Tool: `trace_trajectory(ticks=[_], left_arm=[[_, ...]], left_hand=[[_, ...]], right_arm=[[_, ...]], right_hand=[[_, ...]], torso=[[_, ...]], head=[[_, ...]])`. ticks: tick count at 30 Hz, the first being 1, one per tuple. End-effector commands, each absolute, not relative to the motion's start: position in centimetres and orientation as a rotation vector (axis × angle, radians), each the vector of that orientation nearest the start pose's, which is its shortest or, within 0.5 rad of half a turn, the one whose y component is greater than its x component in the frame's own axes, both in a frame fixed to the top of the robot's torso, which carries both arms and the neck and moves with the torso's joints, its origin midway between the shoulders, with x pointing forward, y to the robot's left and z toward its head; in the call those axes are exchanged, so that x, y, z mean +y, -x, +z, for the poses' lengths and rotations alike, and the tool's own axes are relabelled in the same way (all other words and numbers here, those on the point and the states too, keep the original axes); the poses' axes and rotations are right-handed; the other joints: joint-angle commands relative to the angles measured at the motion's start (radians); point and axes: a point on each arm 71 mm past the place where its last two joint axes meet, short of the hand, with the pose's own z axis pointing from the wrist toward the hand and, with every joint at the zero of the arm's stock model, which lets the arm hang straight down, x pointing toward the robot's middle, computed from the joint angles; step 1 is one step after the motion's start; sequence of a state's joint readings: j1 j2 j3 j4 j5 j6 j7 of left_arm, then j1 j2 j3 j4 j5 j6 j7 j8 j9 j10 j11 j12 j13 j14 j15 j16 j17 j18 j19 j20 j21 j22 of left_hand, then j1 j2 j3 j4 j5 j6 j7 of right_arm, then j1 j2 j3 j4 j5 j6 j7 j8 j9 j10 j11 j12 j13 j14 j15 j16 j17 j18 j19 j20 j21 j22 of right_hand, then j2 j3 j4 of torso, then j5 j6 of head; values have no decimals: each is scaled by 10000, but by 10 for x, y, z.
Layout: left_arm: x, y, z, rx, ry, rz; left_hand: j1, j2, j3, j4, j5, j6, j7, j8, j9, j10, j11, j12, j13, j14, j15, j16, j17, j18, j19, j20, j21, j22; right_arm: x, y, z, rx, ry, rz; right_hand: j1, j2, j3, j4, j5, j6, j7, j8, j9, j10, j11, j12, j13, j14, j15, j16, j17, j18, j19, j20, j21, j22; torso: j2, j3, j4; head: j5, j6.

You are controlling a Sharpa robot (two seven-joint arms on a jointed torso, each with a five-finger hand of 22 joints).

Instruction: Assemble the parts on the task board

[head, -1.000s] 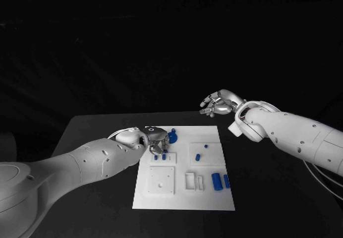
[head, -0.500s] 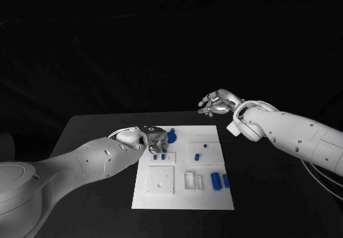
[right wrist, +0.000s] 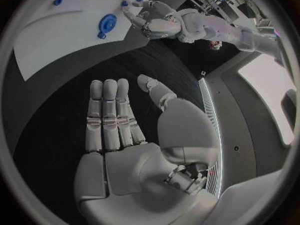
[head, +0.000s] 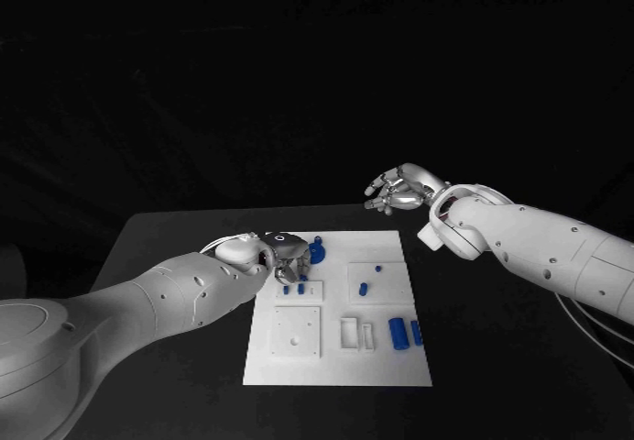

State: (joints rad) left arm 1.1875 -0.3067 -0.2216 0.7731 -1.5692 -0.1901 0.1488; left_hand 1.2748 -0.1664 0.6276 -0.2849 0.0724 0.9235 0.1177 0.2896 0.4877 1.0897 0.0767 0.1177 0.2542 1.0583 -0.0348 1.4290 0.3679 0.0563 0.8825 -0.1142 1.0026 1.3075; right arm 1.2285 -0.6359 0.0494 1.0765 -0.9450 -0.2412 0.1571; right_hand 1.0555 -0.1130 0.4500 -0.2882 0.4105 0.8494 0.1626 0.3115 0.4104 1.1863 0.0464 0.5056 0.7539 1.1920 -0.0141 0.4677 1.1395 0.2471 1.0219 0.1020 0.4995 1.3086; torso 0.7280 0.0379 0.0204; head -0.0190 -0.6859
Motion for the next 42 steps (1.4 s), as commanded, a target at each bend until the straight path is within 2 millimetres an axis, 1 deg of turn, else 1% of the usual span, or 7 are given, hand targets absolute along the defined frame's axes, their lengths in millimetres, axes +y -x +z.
trace_trajectory(ticks=[1,5,11,21,29,36,42], left_arm=[[119,-559,-279,18319,-5744,-5248],[116,-558,-279,18292,-5759,-5311],[113,-559,-280,18327,-5796,-5317],[115,-562,-282,18464,-5803,-5156],[116,-562,-287,18528,-5812,-5052],[116,-562,-287,18493,-5778,-5080],[113,-562,-287,18471,-5771,-5165]], left_hand=[[-119,10,-37,-29,-84,-62,10,-30,-12,-62,0,76,-18,-67,0,55,-12,483,-12,-161,54,170],[-173,15,-73,-19,-130,-62,12,-24,-15,-78,0,124,-19,-71,-2,62,-17,478,-17,-165,57,170],[-202,52,-97,-21,-149,-50,24,-10,-17,-63,5,197,-12,-56,2,87,-17,483,-6,-174,70,170],[-125,212,-52,-29,-121,-9,47,27,-25,45,5,424,8,37,-1,198,0,511,62,-189,136,179],[-123,275,-53,-34,-122,74,53,80,-19,153,-15,572,16,108,-21,274,11,539,126,-204,200,185],[-211,268,-104,-17,-162,96,76,97,-22,188,-11,647,12,137,-18,305,8,550,164,-205,236,182],[-427,171,-307,-9,-229,55,114,93,-25,186,7,709,-2,156,-1,331,1,574,200,-197,273,174]], right_arm=[[-224,-572,-164,16070,-2875,9175],[-224,-571,-164,16078,-2866,9191],[-224,-571,-164,16074,-2852,9211],[-222,-570,-163,16091,-2804,9292],[-221,-569,-163,16097,-2782,9330],[-220,-568,-163,16096,-2771,9350],[-219,-568,-162,16089,-2758,9374]], right_hand=[[-133,10,81,-3,37,64,-28,-40,13,-33,10,54,21,85,9,-41,19,147,-49,-44,68,225],[-141,15,84,-3,37,68,-30,-41,16,-28,9,50,38,100,6,-62,45,147,-50,-47,82,223],[-149,19,90,-4,36,74,-33,-43,21,-18,5,44,65,122,2,-98,86,147,-49,-51,105,221],[-166,27,99,-1,38,81,-34,-47,27,-15,4,28,95,141,2,-154,136,147,-60,-53,127,217],[-178,28,104,-1,33,94,-38,-45,33,-7,1,17,120,160,1,-196,178,147,-64,-55,146,216],[-187,29,109,-1,28,102,-41,-47,38,2,-2,5,143,180,0,-236,218,147,-68,-57,165,214],[-193,28,111,-1,23,106,-42,-48,41,7,-4,-2,157,193,-2,-260,243,147,-70,-58,176,213]], torso=[[1,1,-5],[3,7,-13],[9,-2,-12],[16,5,-18],[13,-4,-10],[11,-9,-2],[-1,-2,21]], head=[[-12,5],[-8,0],[-32,0],[-72,-26],[-113,-55],[-154,-93],[-173,-105]])
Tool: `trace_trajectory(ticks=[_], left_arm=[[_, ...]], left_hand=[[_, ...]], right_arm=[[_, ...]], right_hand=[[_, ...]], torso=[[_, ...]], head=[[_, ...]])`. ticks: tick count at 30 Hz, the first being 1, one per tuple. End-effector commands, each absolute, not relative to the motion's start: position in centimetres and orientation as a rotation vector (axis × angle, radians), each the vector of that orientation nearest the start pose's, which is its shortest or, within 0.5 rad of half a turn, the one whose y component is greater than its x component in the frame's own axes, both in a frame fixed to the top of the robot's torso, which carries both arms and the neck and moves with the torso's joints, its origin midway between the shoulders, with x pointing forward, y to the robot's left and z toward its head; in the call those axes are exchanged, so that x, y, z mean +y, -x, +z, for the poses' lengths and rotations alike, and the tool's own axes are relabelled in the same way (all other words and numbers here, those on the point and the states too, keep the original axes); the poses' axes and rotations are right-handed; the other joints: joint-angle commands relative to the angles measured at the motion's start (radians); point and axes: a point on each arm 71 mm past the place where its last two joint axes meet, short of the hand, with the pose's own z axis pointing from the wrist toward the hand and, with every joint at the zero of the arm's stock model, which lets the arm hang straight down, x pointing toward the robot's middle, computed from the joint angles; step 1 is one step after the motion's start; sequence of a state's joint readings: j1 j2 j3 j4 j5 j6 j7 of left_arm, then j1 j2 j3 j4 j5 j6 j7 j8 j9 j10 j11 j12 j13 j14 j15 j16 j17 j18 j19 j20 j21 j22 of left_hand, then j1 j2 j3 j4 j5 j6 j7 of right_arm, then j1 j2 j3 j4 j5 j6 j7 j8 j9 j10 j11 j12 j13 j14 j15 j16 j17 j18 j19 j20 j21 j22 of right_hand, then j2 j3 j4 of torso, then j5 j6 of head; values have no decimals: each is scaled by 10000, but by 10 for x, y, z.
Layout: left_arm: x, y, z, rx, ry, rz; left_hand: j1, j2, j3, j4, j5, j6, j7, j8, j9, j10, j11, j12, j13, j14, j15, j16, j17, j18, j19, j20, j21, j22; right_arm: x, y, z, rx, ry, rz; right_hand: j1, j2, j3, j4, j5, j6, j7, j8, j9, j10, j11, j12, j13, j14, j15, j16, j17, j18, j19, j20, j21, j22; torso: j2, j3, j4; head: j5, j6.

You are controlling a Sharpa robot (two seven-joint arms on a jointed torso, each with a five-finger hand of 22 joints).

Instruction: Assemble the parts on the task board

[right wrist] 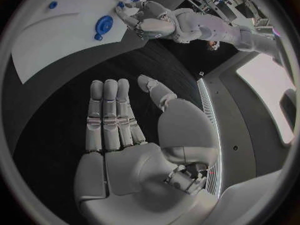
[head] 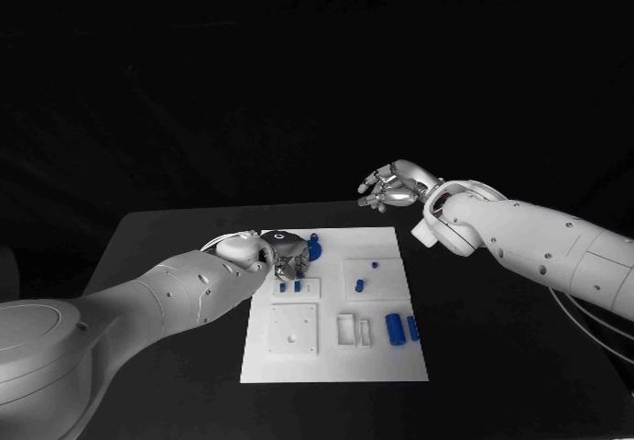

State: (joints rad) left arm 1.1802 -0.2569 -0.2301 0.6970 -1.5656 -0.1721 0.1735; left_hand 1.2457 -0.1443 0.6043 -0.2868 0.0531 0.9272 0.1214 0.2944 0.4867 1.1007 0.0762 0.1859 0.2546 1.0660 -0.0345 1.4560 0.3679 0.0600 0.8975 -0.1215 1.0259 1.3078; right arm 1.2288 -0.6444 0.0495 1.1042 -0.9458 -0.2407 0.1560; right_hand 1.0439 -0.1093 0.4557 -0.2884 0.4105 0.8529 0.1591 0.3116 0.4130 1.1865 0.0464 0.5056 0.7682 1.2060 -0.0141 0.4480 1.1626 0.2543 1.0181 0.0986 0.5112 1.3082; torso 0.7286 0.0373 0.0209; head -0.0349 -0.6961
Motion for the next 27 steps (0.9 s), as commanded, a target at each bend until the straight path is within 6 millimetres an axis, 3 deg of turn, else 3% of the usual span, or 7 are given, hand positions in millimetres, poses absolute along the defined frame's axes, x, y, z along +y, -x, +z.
trace_trajectory(ticks=[1,10,14,22,27], left_arm=[[112,-562,-287,18469,-5766,-5173],[109,-562,-289,18443,-5717,-5190],[108,-562,-289,18414,-5698,-5163],[107,-564,-290,18183,-5670,-4993],[107,-565,-291,18069,-5688,-4916]], left_hand=[[-153,-59,-97,9,-39,12,81,46,-13,78,13,35,-7,83,-2,64,0,542,55,-123,43,169],[-212,-61,-201,7,-40,-2,125,64,0,154,19,114,-5,134,2,116,9,586,104,-120,78,160],[-387,-187,-421,4,-42,-68,166,50,0,144,30,111,-33,142,14,130,3,603,117,-103,101,157],[-267,-90,-547,-33,-39,-23,170,105,31,255,16,170,-42,172,0,156,-1,659,139,-112,115,144],[201,5,-354,-33,-40,316,31,320,143,686,-76,390,20,340,-90,228,8,716,272,-164,186,137]], right_arm=[[-219,-568,-162,16090,-2756,9377],[-218,-568,-162,16082,-2751,9386],[-218,-568,-162,16081,-2749,9389],[-216,-568,-161,16071,-2724,9422],[-216,-568,-161,16069,-2725,9422]], right_hand=[[-76,-8,54,1,23,72,-8,-49,16,6,-5,-3,16,55,-2,-66,14,75,-32,-24,60,218],[-80,-8,59,0,18,80,-9,-50,20,9,-6,-15,32,67,-2,-100,44,75,-38,-25,72,216],[-81,-8,60,0,18,82,-10,-50,22,10,-7,-20,37,71,-2,-112,54,75,-40,-26,76,215],[-81,-7,64,-1,16,86,-11,-50,24,14,-8,-25,46,79,-3,-128,70,75,-42,-26,82,215],[-93,-1,64,6,11,92,-12,-50,27,21,-9,-32,58,91,-3,-151,93,75,-42,-26,92,214]], torso=[[-5,3,15],[-5,4,-11],[-1,7,-9],[1,11,-8],[6,11,-7]], head=[[-15,-9],[-17,-16],[-50,-28],[-73,-36],[-77,-45]])
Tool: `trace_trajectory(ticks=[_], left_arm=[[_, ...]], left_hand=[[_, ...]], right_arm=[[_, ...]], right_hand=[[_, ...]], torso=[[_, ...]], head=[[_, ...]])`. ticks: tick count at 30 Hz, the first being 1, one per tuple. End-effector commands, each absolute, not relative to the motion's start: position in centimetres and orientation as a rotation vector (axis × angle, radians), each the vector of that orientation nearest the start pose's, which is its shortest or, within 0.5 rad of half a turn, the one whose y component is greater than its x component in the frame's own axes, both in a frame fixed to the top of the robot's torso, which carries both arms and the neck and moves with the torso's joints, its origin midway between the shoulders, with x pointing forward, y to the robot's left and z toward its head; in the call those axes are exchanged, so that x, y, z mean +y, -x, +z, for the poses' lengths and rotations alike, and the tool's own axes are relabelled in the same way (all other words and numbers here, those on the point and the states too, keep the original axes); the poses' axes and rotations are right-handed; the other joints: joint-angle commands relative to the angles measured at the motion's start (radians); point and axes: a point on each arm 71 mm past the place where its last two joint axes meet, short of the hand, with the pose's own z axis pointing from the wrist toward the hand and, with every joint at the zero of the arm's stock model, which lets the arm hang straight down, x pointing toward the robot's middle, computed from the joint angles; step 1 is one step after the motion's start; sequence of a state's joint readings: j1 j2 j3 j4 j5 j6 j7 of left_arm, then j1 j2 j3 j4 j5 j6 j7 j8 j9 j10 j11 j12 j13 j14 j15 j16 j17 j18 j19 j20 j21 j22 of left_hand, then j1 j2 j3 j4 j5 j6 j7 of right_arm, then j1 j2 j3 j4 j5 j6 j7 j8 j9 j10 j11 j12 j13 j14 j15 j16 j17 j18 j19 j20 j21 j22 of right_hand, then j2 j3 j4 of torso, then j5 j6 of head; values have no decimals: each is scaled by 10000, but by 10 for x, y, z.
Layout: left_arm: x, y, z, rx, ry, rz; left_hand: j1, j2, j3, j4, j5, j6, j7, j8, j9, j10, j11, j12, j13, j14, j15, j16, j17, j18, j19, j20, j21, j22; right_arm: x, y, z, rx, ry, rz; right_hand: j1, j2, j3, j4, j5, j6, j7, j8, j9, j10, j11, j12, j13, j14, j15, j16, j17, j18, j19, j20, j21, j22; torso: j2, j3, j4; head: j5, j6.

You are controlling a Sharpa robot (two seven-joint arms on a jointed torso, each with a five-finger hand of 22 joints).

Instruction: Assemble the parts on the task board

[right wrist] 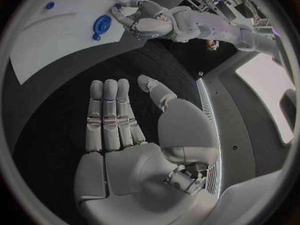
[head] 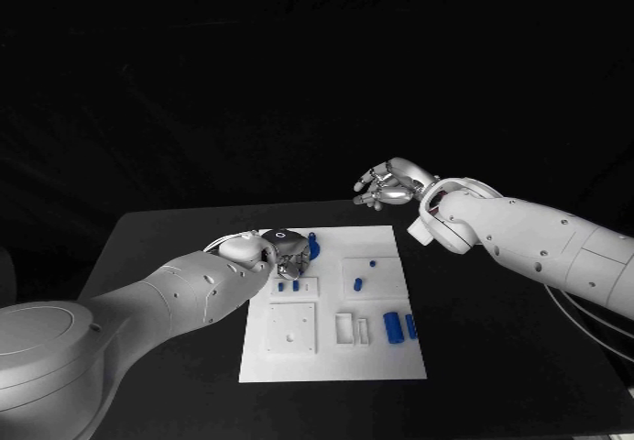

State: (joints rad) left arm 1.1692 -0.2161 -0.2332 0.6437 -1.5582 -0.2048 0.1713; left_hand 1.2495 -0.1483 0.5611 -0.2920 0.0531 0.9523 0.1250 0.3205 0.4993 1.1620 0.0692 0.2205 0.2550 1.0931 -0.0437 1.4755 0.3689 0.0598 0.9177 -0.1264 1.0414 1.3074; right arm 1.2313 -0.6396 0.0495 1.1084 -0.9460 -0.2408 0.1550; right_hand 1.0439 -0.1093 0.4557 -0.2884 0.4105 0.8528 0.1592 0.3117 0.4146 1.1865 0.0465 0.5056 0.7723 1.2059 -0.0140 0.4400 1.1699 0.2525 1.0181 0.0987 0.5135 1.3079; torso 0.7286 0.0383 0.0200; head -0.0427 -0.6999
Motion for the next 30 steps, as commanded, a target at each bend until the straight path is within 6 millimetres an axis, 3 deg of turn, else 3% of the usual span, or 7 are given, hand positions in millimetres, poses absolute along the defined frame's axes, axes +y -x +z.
trace_trajectory(ticks=[1,18,19,20,23,26,30], left_arm=[[107,-565,-291,18013,-5682,-4920],[100,-565,-292,17968,-5956,-4517],[100,-565,-292,17994,-5958,-4515],[100,-565,-292,18000,-5961,-4519],[100,-564,-293,18012,-5977,-4557],[100,-564,-293,17881,-5907,-4670],[101,-564,-290,17578,-5637,-4866]], left_hand=[[195,44,100,21,-40,95,-16,78,29,111,-15,61,16,77,-7,29,-7,715,77,-116,36,139],[103,-125,52,42,-42,66,-4,79,55,248,-45,102,-9,187,-38,35,-28,699,159,-141,73,121],[-153,-295,-112,99,-44,-7,33,39,41,225,-27,85,-20,185,-22,26,-33,674,160,-125,79,123],[-221,-322,-158,104,-40,-36,43,25,37,218,-25,74,-28,185,-20,19,-39,673,161,-126,78,120],[-257,-281,-194,66,-27,-42,37,28,47,310,-53,77,-29,199,-47,-4,-56,689,168,-147,61,102],[71,-14,49,25,12,158,-58,139,104,607,-160,102,9,271,-151,-24,-80,712,195,-201,35,74],[157,121,380,58,110,411,-149,249,170,944,-265,46,27,415,-252,-49,-115,665,283,-249,58,65]], right_arm=[[-215,-568,-161,16068,-2723,9425],[-215,-568,-160,16060,-2705,9438],[-214,-568,-160,16058,-2706,9435],[-214,-568,-160,16057,-2707,9434],[-214,-568,-160,16058,-2705,9437],[-215,-568,-160,16058,-2704,9435],[-215,-568,-160,16048,-2707,9430]], right_hand=[[-99,1,64,8,9,94,-13,-51,11,22,-10,-34,20,95,-4,-78,26,93,-42,-27,72,216],[-131,6,65,11,0,107,-17,-53,18,33,-13,-53,47,122,-5,-133,78,93,-46,-27,92,214],[-133,7,65,11,0,108,-17,-53,18,33,-13,-54,48,123,-5,-135,80,93,-46,-27,92,214],[-133,7,65,11,0,109,-17,-52,19,34,-13,-55,49,123,-5,-137,81,93,-46,-27,93,214],[-134,9,68,10,1,114,-18,-51,20,34,-15,-59,53,127,-6,-147,90,93,-49,-28,95,213],[-137,9,69,9,2,116,-19,-51,21,34,-15,-62,56,129,-6,-155,97,93,-50,-28,97,212],[-138,11,71,8,2,120,-20,-50,23,37,-16,-67,61,135,-6,-167,108,93,-52,-28,101,212]], torso=[[-3,-1,7],[-23,-10,26],[-23,-10,26],[-24,-11,27],[-25,-12,19],[-23,-17,10],[-26,-12,20]], head=[[-1,-14],[-54,-69],[-54,-69],[-56,-64],[-51,-56],[-50,-54],[-62,-46]])
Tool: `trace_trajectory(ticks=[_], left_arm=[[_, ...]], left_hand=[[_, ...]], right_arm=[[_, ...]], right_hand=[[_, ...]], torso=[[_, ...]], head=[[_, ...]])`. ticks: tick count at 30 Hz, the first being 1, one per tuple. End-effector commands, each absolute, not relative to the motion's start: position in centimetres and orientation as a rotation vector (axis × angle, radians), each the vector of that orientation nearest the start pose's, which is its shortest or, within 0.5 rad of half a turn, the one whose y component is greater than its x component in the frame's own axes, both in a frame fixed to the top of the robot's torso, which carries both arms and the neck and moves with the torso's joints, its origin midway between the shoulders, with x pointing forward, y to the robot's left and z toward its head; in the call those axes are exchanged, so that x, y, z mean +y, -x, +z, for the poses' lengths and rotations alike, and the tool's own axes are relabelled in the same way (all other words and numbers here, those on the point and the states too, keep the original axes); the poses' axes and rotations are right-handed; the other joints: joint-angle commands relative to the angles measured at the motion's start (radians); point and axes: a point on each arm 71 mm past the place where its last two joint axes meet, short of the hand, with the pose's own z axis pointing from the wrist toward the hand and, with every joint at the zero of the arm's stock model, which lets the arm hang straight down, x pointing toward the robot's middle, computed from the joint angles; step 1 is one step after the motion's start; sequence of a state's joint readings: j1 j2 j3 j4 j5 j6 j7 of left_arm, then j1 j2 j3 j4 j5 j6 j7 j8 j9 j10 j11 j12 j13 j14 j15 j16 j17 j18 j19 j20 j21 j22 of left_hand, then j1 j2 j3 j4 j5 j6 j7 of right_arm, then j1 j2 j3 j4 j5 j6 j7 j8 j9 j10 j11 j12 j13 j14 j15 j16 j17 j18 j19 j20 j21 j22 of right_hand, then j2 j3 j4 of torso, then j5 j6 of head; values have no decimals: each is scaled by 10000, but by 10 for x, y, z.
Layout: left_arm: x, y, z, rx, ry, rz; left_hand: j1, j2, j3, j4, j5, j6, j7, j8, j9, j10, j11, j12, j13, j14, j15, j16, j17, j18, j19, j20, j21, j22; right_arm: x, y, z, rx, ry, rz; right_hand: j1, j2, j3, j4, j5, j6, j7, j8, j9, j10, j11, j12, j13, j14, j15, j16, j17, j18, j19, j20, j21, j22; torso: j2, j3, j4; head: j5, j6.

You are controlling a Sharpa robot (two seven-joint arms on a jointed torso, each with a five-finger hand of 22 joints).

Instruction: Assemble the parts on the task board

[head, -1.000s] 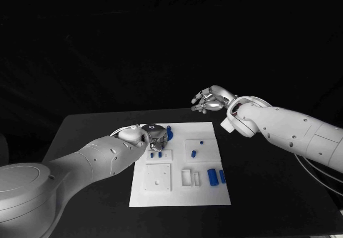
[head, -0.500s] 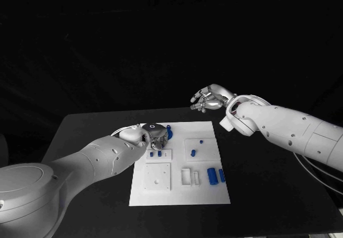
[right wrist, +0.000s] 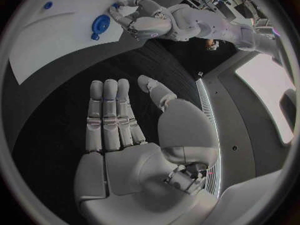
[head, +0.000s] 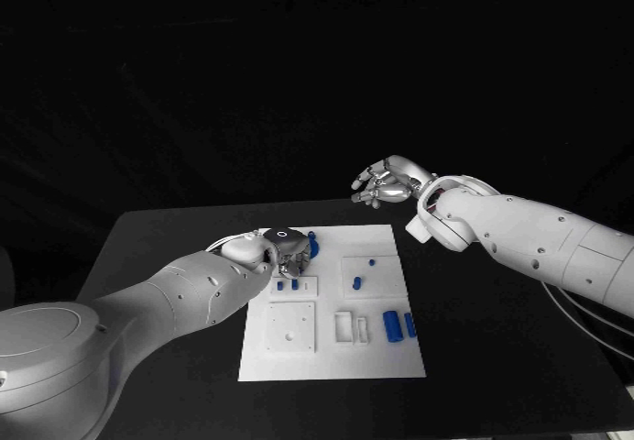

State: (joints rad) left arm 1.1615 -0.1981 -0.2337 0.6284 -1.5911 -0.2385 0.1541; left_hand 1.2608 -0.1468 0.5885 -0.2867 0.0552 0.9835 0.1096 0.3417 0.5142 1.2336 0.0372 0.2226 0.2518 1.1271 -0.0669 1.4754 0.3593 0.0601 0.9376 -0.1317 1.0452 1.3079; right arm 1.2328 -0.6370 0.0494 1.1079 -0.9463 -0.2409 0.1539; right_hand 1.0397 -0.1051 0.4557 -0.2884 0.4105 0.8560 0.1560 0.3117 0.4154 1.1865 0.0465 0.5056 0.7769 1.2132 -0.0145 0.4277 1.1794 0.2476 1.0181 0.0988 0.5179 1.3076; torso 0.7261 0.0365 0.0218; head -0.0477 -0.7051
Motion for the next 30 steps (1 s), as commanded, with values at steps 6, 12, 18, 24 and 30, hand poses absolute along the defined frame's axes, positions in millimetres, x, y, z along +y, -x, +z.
trace_trajectory(ticks=[6,12,18,24,30], left_arm=[[101,-564,-288,17252,-5257,-5092],[104,-564,-283,16826,-4521,-5521],[107,-564,-279,16351,-3842,-5976],[113,-565,-276,16433,-2964,-6400],[116,-564,-275,16736,-2476,-6659]], left_hand=[[57,195,355,-10,271,270,-56,92,87,505,-39,-80,82,335,-115,-100,-67,660,281,-303,73,39],[62,239,501,-24,364,470,-137,171,179,761,-123,-124,152,584,-200,-169,-106,674,491,-406,112,2],[46,218,722,-21,416,616,-203,225,274,963,-173,-165,218,719,-251,-217,-120,670,596,-472,114,-26],[21,202,773,-20,441,623,-206,220,296,993,-179,-195,232,743,-256,-231,-121,664,618,-488,115,-31],[-1,202,793,-21,450,623,-206,216,307,1009,-181,-211,240,751,-259,-240,-122,660,628,-496,116,-33]], right_arm=[[-215,-568,-160,16040,-2705,9434],[-215,-568,-160,16031,-2707,9426],[-217,-568,-160,16009,-2714,9410],[-218,-568,-160,16007,-2722,9392],[-220,-568,-160,16007,-2740,9358]], right_hand=[[-99,-30,74,8,2,94,10,-50,18,40,-18,-71,23,69,-2,-58,26,142,-52,-30,63,215],[-103,-30,76,8,1,98,8,-51,20,45,-19,-77,30,77,-2,-74,42,142,-53,-31,69,214],[-109,-30,76,9,0,103,7,-50,22,47,-20,-83,37,84,-3,-90,55,142,-55,-31,73,214],[-113,-30,78,9,1,108,6,-50,25,48,-21,-90,44,89,-3,-107,70,142,-57,-31,78,213],[-118,-33,81,7,3,110,5,-52,26,47,-21,-100,50,92,-1,-128,84,142,-63,-31,80,211]], torso=[[-4,5,2],[-7,11,7],[-10,7,23],[-8,7,34],[-12,-7,41]], head=[[-18,15],[-17,38],[-26,69],[-14,83],[8,92]])
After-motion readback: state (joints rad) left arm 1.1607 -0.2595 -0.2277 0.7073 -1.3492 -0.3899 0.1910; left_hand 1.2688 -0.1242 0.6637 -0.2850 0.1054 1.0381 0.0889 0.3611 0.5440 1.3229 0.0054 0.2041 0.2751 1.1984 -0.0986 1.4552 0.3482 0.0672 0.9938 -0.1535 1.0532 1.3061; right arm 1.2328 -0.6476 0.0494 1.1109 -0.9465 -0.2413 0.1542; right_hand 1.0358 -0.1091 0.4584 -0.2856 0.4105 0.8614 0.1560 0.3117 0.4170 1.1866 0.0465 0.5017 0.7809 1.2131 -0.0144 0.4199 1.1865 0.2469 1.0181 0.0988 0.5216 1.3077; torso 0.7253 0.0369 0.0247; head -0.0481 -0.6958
